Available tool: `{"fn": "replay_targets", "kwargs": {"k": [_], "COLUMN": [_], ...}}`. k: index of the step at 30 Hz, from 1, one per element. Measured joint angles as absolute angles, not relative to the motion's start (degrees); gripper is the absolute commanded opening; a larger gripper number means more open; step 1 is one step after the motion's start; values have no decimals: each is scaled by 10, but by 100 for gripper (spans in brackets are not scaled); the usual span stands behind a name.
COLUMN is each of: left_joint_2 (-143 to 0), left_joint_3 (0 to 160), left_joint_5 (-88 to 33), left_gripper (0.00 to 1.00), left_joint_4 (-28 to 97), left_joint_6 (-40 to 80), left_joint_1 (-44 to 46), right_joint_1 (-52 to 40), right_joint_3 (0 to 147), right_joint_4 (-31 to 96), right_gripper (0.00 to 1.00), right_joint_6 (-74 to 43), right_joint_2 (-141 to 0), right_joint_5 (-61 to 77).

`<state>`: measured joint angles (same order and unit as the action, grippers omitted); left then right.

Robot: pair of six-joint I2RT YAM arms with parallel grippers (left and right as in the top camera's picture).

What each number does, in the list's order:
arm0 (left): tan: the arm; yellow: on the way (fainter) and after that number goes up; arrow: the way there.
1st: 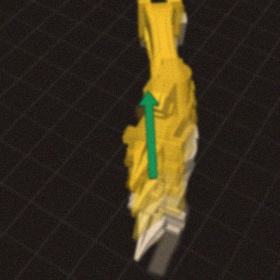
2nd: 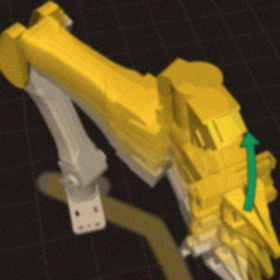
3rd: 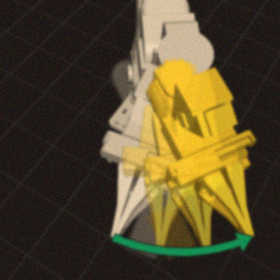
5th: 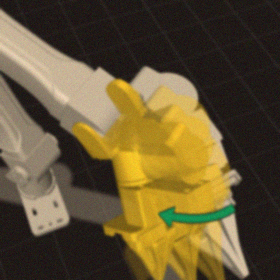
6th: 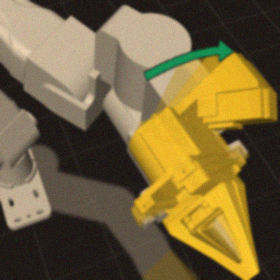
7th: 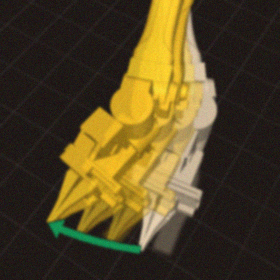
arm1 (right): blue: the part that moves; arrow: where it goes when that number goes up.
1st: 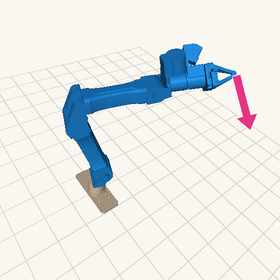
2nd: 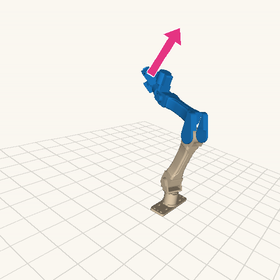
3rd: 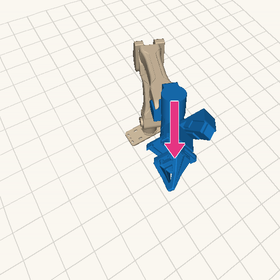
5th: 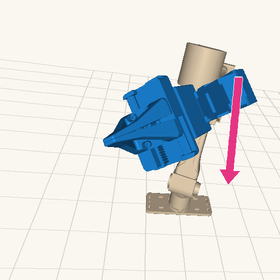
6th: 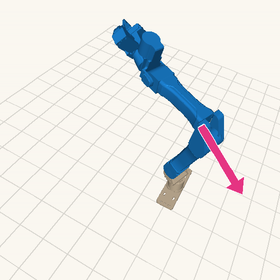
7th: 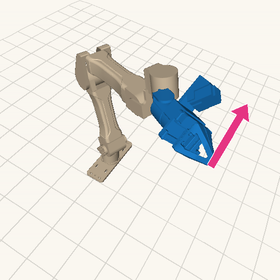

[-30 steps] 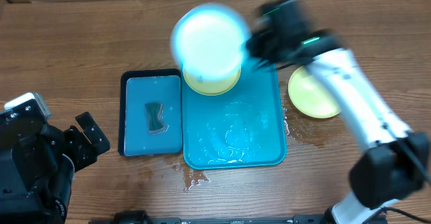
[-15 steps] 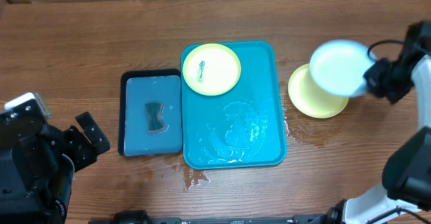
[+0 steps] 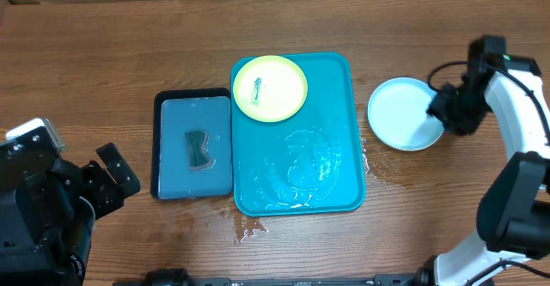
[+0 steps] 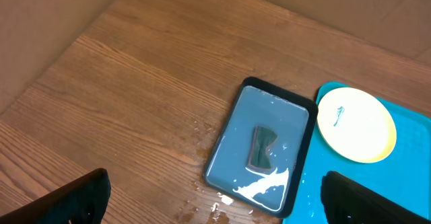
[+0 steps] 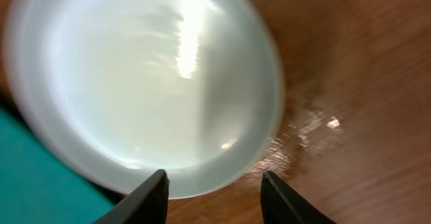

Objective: Clean dirty plates on tray and stack at the side
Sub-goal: 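Carry the white plate right and stack it on the yellow plate, then grasp the yellow plate rim with the right gripper and slide it down the tray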

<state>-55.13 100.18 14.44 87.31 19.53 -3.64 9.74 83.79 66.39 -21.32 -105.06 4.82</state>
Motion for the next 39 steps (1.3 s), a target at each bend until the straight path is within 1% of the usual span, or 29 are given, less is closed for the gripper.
{"fn": "replay_targets", "kwargs": {"k": [4, 6, 8, 12, 15, 16, 19, 22, 23, 25, 27, 28, 29, 30, 33, 39], "left_joint_2": [-551, -551, -551, -551, -551, -551, -551, -551, -551, -551, -551, -551, -551, -551, -551, -551], "left_joint_3": [1002, 1002, 1002, 1002, 1002, 1002, 1002, 1002, 1002, 1002, 1002, 1002, 1002, 1002, 1002, 1002], "left_joint_5": [144, 144, 144, 144, 144, 144, 144, 144, 144, 144, 144, 144, 144, 144, 144, 144], "left_gripper": [100, 100, 100, 100, 100, 100, 100, 100, 100, 100, 100, 100, 100, 100, 100, 100], "left_joint_4": [873, 873, 873, 873, 873, 873, 873, 873, 873, 873, 873, 873, 873, 873, 873, 873], "left_joint_6": [195, 195, 195, 195, 195, 195, 195, 195, 195, 195, 195, 195, 195, 195, 195, 195], "left_joint_1": [-36, -36, -36, -36, -36, -36, -36, -36, -36, -36, -36, -36, -36, -36, -36, -36], "right_joint_1": [36, 9, -42, -132, -184, -196, -224, -233, -233, -232, -232, -232, -232, -232, -232, -227], "right_joint_3": [896, 906, 912, 906, 896, 894, 891, 887, 885, 884, 882, 881, 881, 880, 883, 895], "right_joint_4": [657, 642, 603, 500, 434, 418, 361, 330, 324, 315, 312, 312, 313, 315, 332, 483], "right_gripper": [45, 45, 47, 60, 76, 79, 80, 80, 77, 62, 41, 26, 9, 4, 4, 4], "right_joint_6": [-156, -145, -129, -115, -109, -108, -105, -105, -105, -101, -103, -105, -105, -105, -110, -111], "right_joint_2": [-1036, -1030, -1020, -1027, -1049, -1059, -1112, -1169, -1185, -1216, -1235, -1241, -1244, -1244, -1243, -1210], "right_joint_5": [96, 111, 127, 116, 84, 70, 30, 12, 11, 10, 11, 15, 18, 22, 30, 37]}}
